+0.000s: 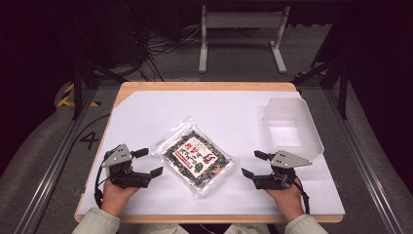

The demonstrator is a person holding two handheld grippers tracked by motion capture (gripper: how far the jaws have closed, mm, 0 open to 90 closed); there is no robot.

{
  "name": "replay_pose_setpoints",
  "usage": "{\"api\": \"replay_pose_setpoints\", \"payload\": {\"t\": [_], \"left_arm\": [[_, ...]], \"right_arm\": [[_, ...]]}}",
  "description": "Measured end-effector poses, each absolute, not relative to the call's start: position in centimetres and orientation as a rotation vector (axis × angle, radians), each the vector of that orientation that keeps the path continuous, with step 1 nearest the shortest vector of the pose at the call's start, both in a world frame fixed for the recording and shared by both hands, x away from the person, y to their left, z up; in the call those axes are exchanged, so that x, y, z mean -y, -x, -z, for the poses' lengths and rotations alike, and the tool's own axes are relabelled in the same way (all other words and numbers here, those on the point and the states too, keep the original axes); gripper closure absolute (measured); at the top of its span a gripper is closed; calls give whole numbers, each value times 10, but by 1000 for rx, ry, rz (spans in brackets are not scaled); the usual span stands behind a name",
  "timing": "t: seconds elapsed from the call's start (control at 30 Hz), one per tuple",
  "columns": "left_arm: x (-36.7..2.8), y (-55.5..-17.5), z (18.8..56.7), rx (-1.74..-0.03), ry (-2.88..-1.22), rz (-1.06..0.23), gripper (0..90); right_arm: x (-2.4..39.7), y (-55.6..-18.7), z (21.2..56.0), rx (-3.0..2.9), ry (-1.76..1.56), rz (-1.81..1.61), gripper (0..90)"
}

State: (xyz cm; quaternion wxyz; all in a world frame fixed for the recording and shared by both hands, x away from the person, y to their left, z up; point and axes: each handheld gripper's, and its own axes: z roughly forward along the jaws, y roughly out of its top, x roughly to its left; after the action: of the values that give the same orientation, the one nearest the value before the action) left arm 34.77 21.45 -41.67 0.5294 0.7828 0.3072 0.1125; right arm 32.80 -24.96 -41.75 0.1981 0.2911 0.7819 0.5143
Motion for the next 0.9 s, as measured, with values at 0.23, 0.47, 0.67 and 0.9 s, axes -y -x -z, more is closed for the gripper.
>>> {"api": "replay_pose_setpoints", "payload": {"t": [0.23,0.47,0.67,0.9], "left_arm": [[-215,-359,404,-771,-1837,-242,59],[-212,-374,393,-789,-1831,-236,42],[-211,-392,389,-814,-1815,-229,29],[-209,-411,398,-862,-1803,-269,35]], "right_arm": [[250,-333,418,-2194,-818,-1424,210],[252,-335,419,-2198,-833,-1437,205],[250,-337,421,-2226,-831,-1436,193],[249,-338,422,-2231,-832,-1416,171]]}}
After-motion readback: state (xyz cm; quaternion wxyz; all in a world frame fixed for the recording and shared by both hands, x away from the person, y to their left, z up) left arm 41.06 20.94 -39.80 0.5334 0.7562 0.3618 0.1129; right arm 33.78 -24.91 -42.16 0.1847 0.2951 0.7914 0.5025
